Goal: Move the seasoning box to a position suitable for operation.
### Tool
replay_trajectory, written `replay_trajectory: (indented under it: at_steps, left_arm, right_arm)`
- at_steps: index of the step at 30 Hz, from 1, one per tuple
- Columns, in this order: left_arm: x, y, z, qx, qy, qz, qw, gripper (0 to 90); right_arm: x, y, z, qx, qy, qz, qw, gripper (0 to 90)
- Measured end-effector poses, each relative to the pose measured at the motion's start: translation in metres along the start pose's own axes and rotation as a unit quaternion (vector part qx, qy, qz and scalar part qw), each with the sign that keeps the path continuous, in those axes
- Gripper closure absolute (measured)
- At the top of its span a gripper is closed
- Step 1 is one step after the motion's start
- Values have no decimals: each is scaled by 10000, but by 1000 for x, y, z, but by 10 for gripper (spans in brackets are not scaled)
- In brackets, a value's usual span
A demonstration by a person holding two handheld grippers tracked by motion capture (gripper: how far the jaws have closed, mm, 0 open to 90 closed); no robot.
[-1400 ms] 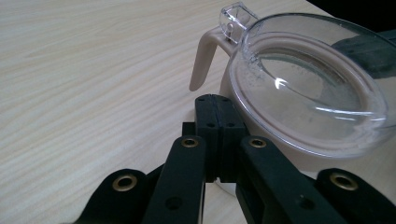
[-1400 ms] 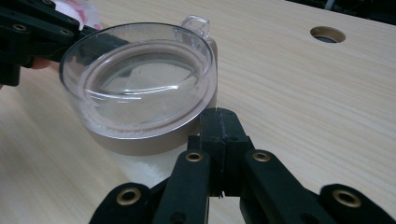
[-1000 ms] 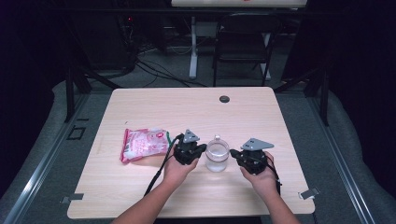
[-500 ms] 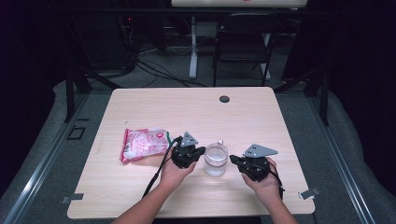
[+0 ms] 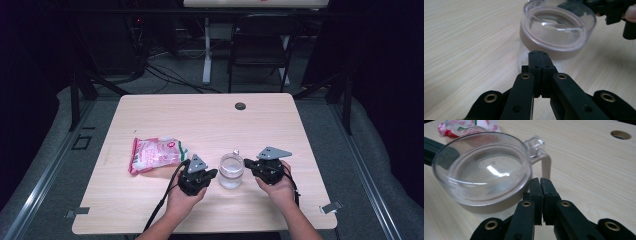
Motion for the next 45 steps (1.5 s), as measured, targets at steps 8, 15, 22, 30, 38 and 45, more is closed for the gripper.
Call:
replay_trajectory:
  at_steps: [8, 15, 22, 30, 38, 45]
  left_arm:
    - [8, 6, 5, 76, 43, 92, 9999, 900]
    - [16, 0, 17, -6, 42, 207, 9998, 900]
    - [26, -9, 30, -97, 45, 291, 9995, 900]
    - [33, -25, 43, -74, 222, 499, 9985, 900]
    - [38, -28, 50, -140, 287, 596, 9977, 888]
    - [42, -23, 53, -208, 254, 527, 9981, 885]
  right_arm:
    - [1, -7, 4, -55, -66, 91, 9999, 900]
    - [2, -26, 11, -125, -110, 259, 9995, 900]
    - [1, -46, 15, -240, -137, 319, 9991, 900]
    - [1, -66, 17, -581, -109, 444, 9973, 856]
    - [9, -61, 25, -6, -54, 629, 9980, 728]
    - [11, -42, 6, -91, -56, 252, 9996, 676]
Point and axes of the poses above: each handheld gripper's, and its own axes: z roughly backward along the jaws, x roughly out of its underside, y roughly to its right, the point moved 4 cm from there along -z, roughly forward along the jaws, and after that the axes turned 12 degrees about x, right-handed, at the moved point
